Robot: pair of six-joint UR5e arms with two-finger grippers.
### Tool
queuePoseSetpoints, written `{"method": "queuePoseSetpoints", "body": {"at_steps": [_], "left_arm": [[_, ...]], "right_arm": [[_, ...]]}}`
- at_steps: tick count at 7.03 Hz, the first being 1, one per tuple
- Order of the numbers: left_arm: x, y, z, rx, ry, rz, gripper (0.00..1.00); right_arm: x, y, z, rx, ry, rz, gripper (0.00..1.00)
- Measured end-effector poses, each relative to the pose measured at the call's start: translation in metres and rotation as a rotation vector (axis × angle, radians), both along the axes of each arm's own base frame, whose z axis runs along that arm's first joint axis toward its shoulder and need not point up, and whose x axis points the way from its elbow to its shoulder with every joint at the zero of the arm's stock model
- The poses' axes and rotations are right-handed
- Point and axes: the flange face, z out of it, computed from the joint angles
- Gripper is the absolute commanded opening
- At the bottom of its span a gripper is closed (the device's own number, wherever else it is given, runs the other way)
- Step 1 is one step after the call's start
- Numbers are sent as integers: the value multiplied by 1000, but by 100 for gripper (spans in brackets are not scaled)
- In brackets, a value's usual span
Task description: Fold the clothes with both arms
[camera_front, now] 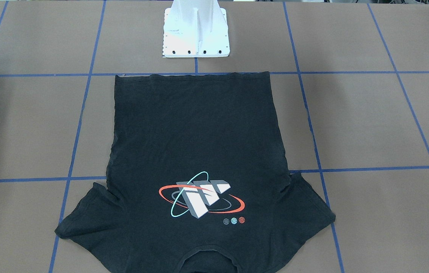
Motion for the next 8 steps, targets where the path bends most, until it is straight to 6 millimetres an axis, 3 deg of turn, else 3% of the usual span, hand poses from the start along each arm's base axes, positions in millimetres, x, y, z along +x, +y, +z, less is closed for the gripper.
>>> {"method": "queuePoseSetpoints", "body": {"at_steps": [2,6,7,8], "left_arm": [[-3,4,4,44,-12,36,100],[-4,10,-28,108,-16,39,100],[-4,13,-30,112,-14,40,100],[-3,16,-27,110,-12,44,100]], "right_arm": [[3,3,0,3,5,5,100],[3,6,1,13,4,5,100],[-3,7,2,31,0,-3,100],[-21,8,2,67,-5,-24,100]]}}
